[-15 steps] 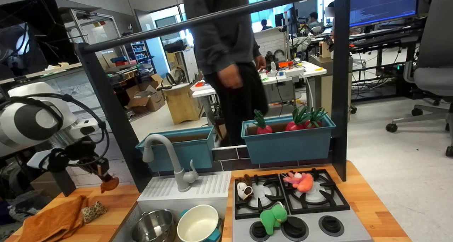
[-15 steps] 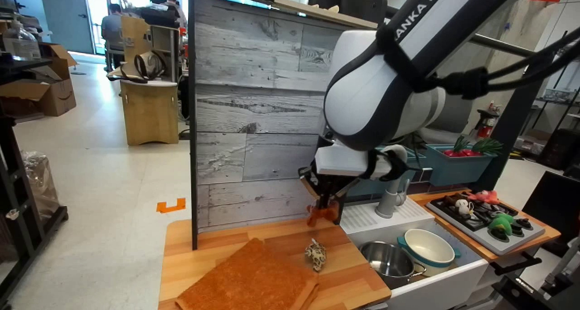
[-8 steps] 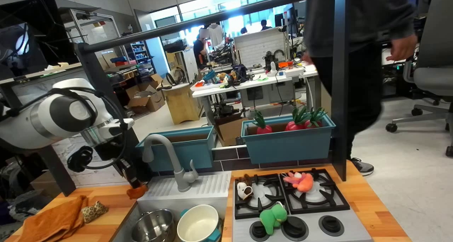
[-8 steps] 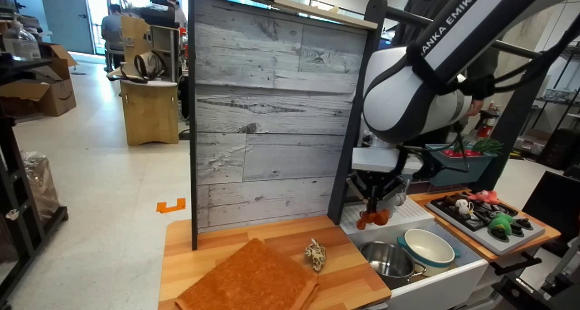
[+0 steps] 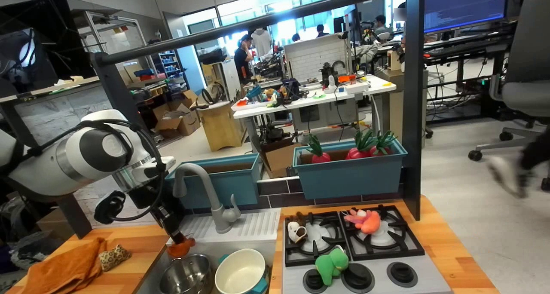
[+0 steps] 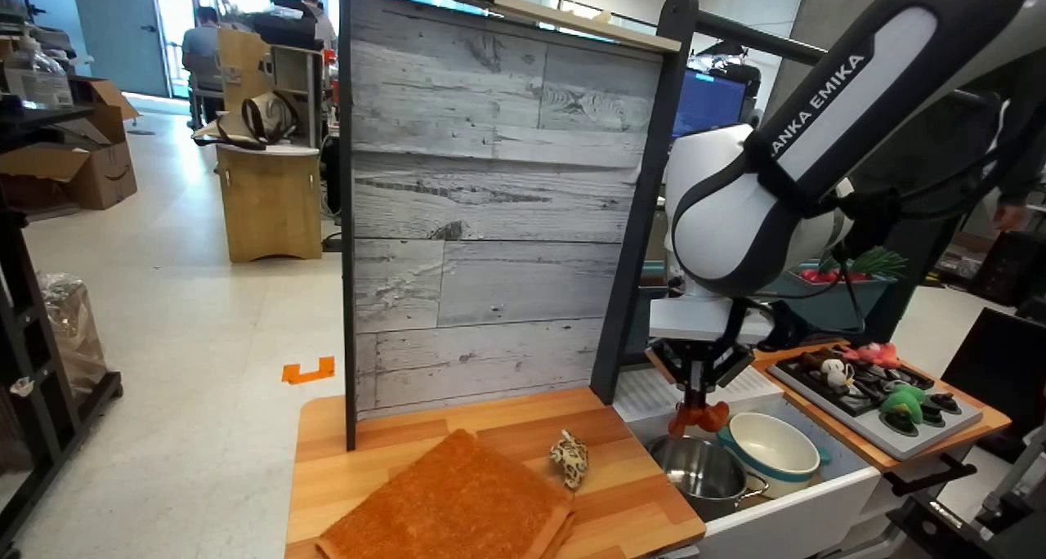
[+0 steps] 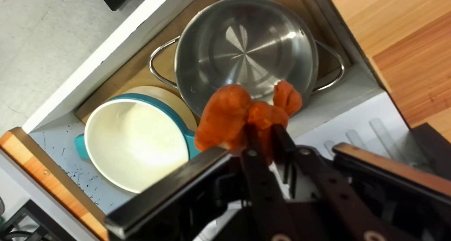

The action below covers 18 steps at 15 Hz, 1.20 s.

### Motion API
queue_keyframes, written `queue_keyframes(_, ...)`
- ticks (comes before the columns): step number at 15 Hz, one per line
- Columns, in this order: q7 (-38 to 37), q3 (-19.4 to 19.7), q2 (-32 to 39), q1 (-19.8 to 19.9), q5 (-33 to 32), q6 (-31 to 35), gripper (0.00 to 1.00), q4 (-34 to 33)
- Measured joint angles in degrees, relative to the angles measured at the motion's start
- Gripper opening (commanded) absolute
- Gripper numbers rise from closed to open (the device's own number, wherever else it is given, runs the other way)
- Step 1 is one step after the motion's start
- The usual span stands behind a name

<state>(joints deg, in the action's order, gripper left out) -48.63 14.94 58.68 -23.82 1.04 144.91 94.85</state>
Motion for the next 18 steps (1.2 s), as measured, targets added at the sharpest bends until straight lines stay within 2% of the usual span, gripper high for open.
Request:
queue_keyframes(1,0.01,-0.23,-0.02,-0.01,-0.43,0.14,0.53,-0.03)
queue_keyframes(5,0.24,-0.90,-0.14,0.03,-1.43,0.09,0.83,0.14)
queue_keyframes(7,2.18,-2.50,-1.31,0.07,-1.67,-0.18,0.98,1.67)
queue_keyframes(10,6.52,-5.75,-5.84,-0.57,-2.71,2.07,1.00,6.94)
queue_keyframes(13,8.03,-6.76,-9.14,-3.16,-5.21,9.39,1.00,11.79)
queue_keyframes(16,9.65,-7.19,-8.49,-4.85,-5.62,12.74,1.00,12.13)
queue_keyframes(18,11.78,-8.63,-6.47,-4.11,-5.43,13.63,1.00,10.44)
